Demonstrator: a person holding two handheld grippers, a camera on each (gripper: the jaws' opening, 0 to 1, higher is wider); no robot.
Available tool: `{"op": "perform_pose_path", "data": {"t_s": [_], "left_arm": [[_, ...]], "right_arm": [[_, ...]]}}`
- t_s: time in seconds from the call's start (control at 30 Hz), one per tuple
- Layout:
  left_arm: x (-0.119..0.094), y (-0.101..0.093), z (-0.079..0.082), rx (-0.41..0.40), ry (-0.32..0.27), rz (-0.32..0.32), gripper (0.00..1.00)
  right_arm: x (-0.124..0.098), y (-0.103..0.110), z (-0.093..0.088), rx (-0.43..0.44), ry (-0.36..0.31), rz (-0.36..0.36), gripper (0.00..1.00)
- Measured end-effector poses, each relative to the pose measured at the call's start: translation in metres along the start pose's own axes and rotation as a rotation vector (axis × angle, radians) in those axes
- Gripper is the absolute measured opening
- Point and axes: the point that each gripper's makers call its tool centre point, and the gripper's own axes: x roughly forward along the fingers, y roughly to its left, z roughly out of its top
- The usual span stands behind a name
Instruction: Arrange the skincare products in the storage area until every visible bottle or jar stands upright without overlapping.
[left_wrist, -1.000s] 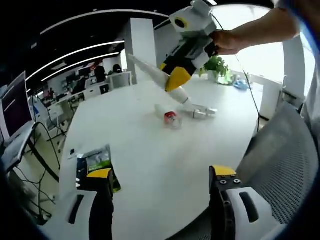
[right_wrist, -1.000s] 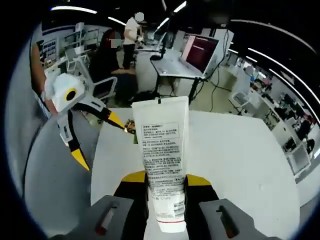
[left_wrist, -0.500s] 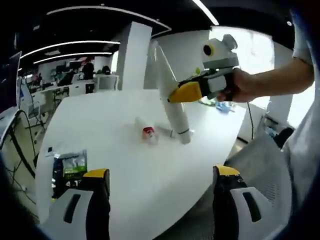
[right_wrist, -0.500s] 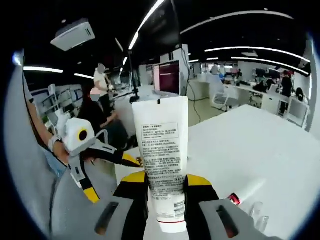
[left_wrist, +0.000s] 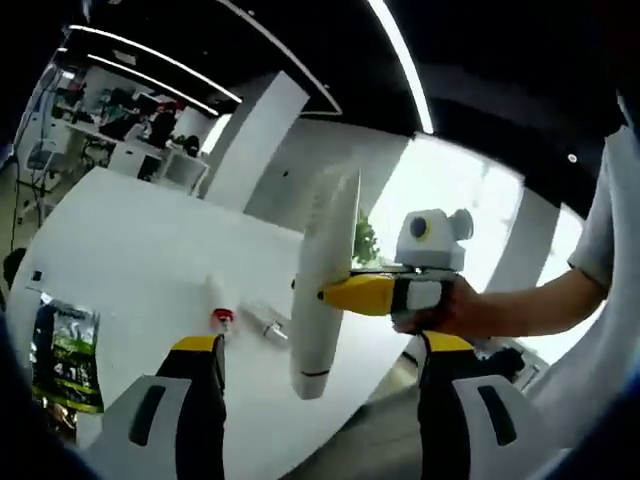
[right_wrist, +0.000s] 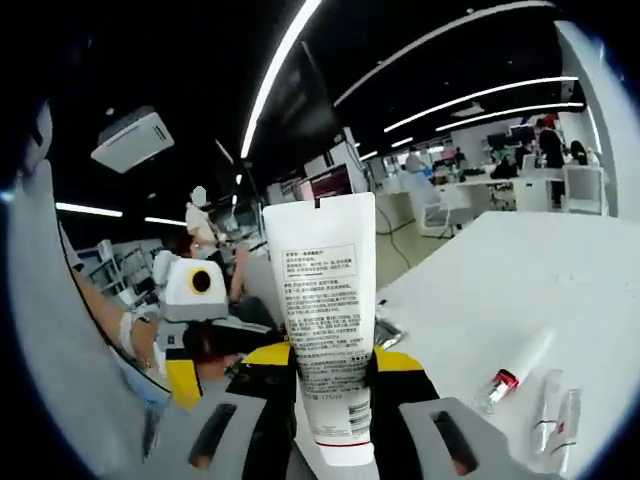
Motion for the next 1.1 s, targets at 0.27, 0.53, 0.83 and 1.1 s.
{"op": "perform_pose_path", "data": {"t_s": [0.27,0.53,0.83,1.1], "left_arm": [[0.010,-0.022,-0.021,-0.112,0.016,-0.103,0.74],[0.008,-0.033,-0.024,-0.137,0.023,-0.166,0.72],[0.010,-0.056,-0.035,-0.116,0.074,-0.254,0.58],[0.007,-0.063,-0.033,-0.104,0.059,-0.298,0.52]], "right_arm": [[-0.014,0.017,0.011,0.077,-0.073,0.069,0.22],[-0.014,0.043,-0.003,0.124,-0.058,0.171,0.22],[-0.012,0.071,-0.014,0.170,-0.030,0.281,0.22],[-0.008,0.084,-0.022,0.223,-0.010,0.335,0.23]]}}
